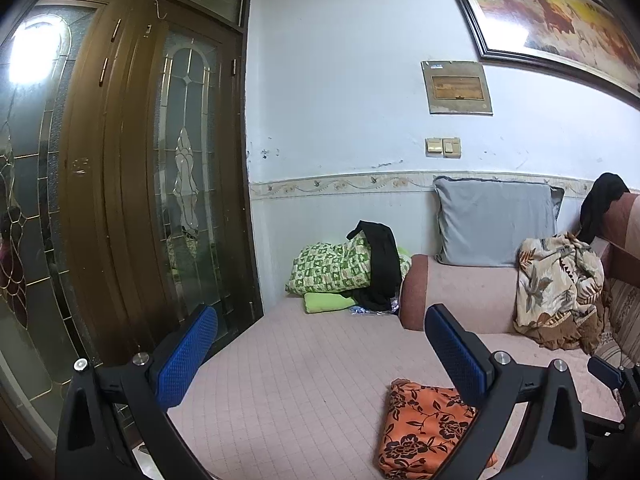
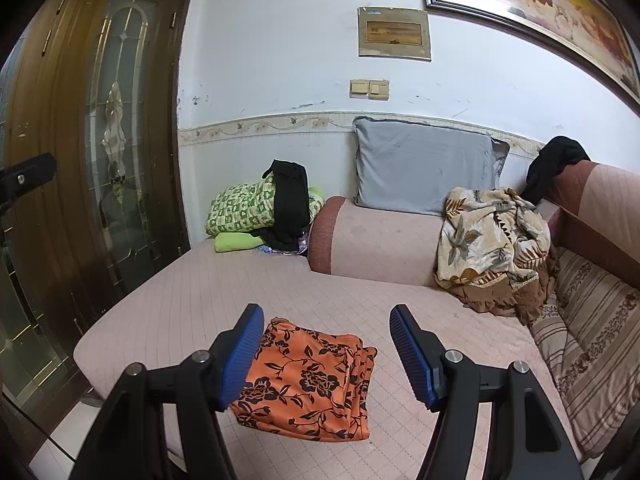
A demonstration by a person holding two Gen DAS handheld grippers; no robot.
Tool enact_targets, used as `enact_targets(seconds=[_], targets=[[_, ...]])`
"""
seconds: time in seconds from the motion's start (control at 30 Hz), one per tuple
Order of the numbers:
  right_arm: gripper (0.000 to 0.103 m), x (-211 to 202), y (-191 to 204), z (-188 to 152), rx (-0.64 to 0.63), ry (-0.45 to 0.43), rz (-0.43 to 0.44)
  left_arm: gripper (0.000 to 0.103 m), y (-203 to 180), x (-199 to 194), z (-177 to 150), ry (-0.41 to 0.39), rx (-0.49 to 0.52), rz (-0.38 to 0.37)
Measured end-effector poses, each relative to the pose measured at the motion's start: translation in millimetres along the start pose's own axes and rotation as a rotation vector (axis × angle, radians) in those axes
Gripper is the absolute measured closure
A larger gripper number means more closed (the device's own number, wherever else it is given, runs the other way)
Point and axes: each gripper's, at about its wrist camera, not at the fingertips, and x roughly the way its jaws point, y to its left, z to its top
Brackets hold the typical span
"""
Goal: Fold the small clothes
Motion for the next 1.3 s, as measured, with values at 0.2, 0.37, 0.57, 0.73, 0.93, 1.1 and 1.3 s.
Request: enact_targets(seconds=[0.2, 0.37, 0.57, 0.73, 0.93, 1.1, 1.3], targets=[[0.034, -1, 3, 1, -0.013, -0.006, 0.003, 0.000, 3, 2, -2, 0.007, -0.016, -0.005], [0.034, 1, 8, -3, -0.027, 0.008, 0.009, 0.000, 4, 6, -6, 0.038, -0.017, -0.017], [0.034, -7, 10, -3, -0.039, -0.002, 0.008, 0.000, 6, 1, -8, 0.041, -0.013, -0.027], [0.034, -18, 14, -1, -0.050, -0.023, 0.008, 0.000, 12, -9, -7, 0.026, -0.024, -0.030], [0.034, -26, 20, -1, -0.067, -0.027, 0.013, 0.000, 22, -19, -5, 0.009, -0.035, -0.027], [0.034, -30, 27, 0, -0.079, -0.034, 0.015, 0.000, 28, -23, -4, -0.004, -0.053, -0.026], [0.034, -21, 31, 0, -0.086, -0.020, 0.023, 0.000, 28, -18, -5, -0.002, -0.044, -0.017]])
